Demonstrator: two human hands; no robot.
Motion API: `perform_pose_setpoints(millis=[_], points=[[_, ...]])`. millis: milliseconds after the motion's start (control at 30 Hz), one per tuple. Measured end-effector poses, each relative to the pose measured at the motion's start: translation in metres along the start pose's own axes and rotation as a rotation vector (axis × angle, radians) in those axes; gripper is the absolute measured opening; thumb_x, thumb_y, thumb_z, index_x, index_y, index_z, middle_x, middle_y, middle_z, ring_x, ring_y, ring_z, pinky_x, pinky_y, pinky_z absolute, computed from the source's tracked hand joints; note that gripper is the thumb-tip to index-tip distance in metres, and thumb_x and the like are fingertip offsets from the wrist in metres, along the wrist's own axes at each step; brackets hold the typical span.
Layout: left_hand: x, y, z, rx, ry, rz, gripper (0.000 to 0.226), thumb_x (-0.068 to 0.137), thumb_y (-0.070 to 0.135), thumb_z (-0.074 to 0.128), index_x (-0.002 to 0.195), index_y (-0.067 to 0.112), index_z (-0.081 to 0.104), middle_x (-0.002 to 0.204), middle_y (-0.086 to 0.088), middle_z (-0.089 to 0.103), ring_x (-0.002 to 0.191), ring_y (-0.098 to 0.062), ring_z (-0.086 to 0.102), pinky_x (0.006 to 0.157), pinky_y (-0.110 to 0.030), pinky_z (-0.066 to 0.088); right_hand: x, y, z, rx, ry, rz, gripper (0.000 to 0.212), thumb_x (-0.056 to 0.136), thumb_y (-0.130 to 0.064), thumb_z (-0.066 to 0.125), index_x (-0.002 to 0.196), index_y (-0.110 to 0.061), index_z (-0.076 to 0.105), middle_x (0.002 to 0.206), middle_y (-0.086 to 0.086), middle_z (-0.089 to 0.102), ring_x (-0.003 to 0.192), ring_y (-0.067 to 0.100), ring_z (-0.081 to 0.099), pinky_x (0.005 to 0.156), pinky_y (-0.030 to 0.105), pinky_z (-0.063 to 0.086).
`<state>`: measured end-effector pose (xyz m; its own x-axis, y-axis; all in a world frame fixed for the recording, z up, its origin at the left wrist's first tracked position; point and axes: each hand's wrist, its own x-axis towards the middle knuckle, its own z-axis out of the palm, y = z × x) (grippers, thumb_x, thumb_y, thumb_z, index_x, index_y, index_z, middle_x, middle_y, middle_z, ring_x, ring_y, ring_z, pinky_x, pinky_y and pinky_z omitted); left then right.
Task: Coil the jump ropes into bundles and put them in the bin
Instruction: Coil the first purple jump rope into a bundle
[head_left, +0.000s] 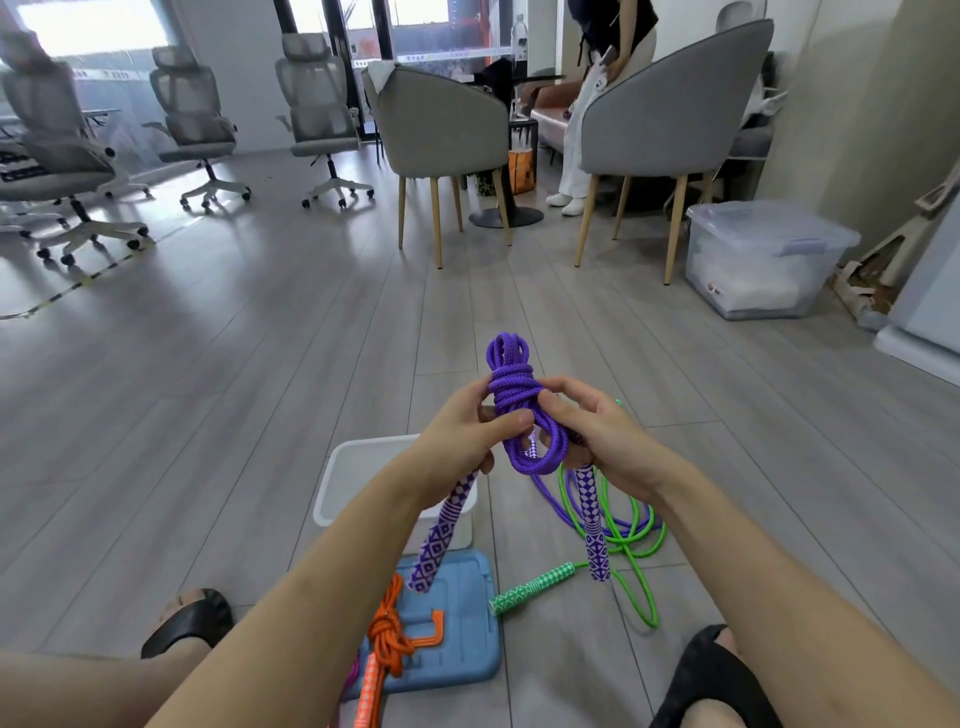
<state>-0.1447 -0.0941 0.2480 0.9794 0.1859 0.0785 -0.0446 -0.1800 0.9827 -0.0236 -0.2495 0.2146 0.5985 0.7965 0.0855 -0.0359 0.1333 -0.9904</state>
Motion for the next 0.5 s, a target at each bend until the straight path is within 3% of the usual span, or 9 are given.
perform_pose_setpoints(millis=[100, 167, 267, 367, 500], points=[[0.003, 0.001, 0.001, -0.084, 0.070, -0.007, 0.023, 0.101, 0.014, 0.061, 0.123, 0.009, 0.061, 0.082, -0.001, 0.069, 0.071, -0.016, 0.055, 0.051, -0.024, 0.039, 0.000, 0.010, -0.007, 0.022, 0.041, -0.083, 0.024, 0.098, -0.034, 0.063, 0.116, -0.019, 0.072, 0.074, 0.003, 0.057, 0.058, 0.014, 0.043, 0.056, 0.027, 0.034], [0.005, 0.002, 0.000, -0.125, 0.099, -0.020, 0.017, 0.102, 0.013, 0.059, 0.118, 0.006, 0.062, 0.082, -0.003, 0.066, 0.066, -0.012, 0.053, 0.050, -0.023, 0.038, -0.002, 0.016, -0.013, -0.033, 0.054, -0.105, 0.020, 0.100, -0.019, 0.063, 0.118, -0.014, 0.071, 0.088, 0.004, 0.070, 0.072, 0.015, 0.058, 0.073, 0.028, 0.049], [0.007, 0.002, -0.001, -0.219, 0.095, -0.036, 0.010, 0.103, 0.013, 0.057, 0.109, 0.006, 0.061, 0.082, -0.005, 0.064, 0.061, -0.009, 0.055, 0.047, -0.021, 0.035, -0.002, 0.025, -0.017, -0.192, -0.022, -0.066, 0.032, 0.095, -0.002, 0.069, 0.125, -0.011, 0.067, 0.105, 0.007, 0.074, 0.093, 0.011, 0.064, 0.092, 0.028, 0.053], [0.009, 0.005, -0.004, -0.343, 0.102, -0.047, 0.012, 0.104, 0.014, 0.054, 0.099, 0.005, 0.060, 0.076, 0.000, 0.064, 0.055, -0.006, 0.054, 0.045, -0.019, 0.035, 0.001, 0.044, -0.019, -0.359, -0.009, 0.016, 0.024, 0.095, -0.002, 0.068, 0.115, -0.016, 0.066, 0.096, -0.004, 0.074, 0.090, 0.007, 0.064, 0.090, 0.030, 0.052], [0.011, 0.010, -0.011, -0.366, 0.109, -0.084, 0.015, 0.105, 0.016, 0.053, 0.095, 0.007, 0.060, 0.073, 0.002, 0.064, 0.052, -0.005, 0.051, 0.045, -0.018, 0.035, 0.006, 0.066, -0.030, -0.475, 0.223, 0.091, 0.006, 0.096, -0.022, 0.071, 0.097, -0.020, 0.065, 0.080, -0.002, 0.069, 0.072, 0.007, 0.058, 0.076, 0.036, 0.048]])
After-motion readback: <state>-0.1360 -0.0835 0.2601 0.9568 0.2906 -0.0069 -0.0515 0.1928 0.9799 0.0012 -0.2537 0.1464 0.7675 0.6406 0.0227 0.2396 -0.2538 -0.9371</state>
